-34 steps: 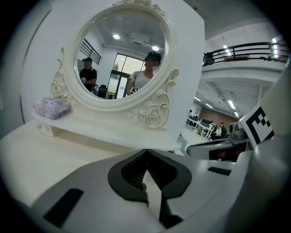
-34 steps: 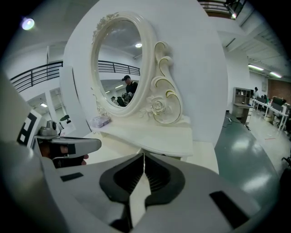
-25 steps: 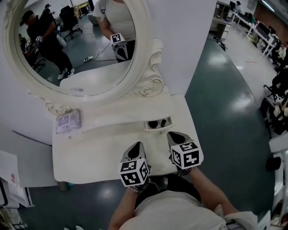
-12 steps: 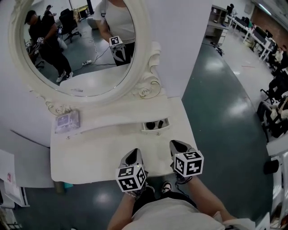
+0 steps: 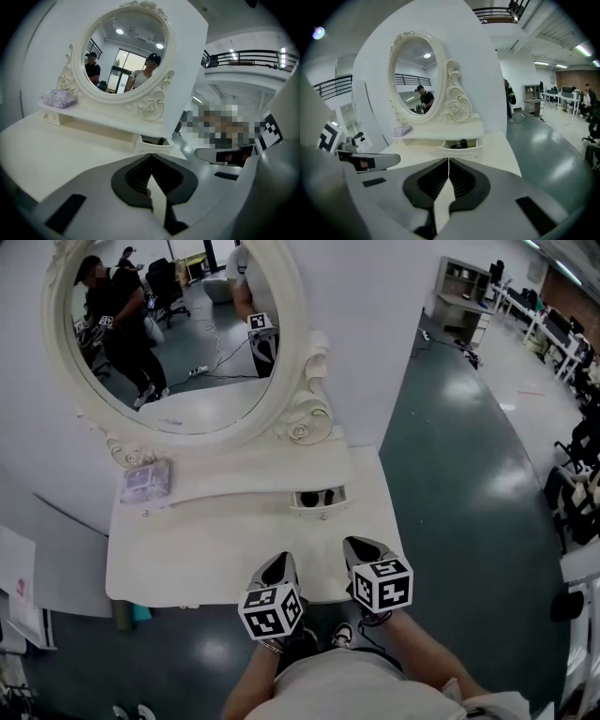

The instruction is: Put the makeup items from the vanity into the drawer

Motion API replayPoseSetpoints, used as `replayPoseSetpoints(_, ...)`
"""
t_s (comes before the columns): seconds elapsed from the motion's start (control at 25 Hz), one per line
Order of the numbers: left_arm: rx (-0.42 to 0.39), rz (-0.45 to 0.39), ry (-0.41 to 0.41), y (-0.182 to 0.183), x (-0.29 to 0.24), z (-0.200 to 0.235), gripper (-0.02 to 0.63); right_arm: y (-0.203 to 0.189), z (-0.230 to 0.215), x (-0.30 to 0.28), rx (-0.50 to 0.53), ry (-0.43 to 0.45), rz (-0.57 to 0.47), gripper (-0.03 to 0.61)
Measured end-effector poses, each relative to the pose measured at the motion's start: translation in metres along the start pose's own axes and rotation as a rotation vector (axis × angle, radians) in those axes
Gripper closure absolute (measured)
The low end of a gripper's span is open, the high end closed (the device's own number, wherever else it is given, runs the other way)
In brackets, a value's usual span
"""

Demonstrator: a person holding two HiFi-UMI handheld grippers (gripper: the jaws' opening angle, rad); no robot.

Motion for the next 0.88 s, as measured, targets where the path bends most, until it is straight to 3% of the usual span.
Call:
replayPoseSetpoints(0.4, 0.006, -0.040, -0.003, 0.017, -0.007, -0.005, 0.609, 0.019, -0.003, -0.002, 0.054, -0.006, -0.025, 0.561)
replayPoseSetpoints(0.88, -0.001, -0.054, -0.013, 0.026, -0.014, -0.006, 0.608, 0.023, -0.008, -0.003, 0.024, -0.011, -0.038, 0.561)
Point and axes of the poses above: the fingertips, and each gripper's own axes: x backward along the fingers, z to its left, y out of its top, the point moved 7 cm from there along x, backward along the fingers, and after that the axes turned 5 degrees about y, right-handed, at the moved point
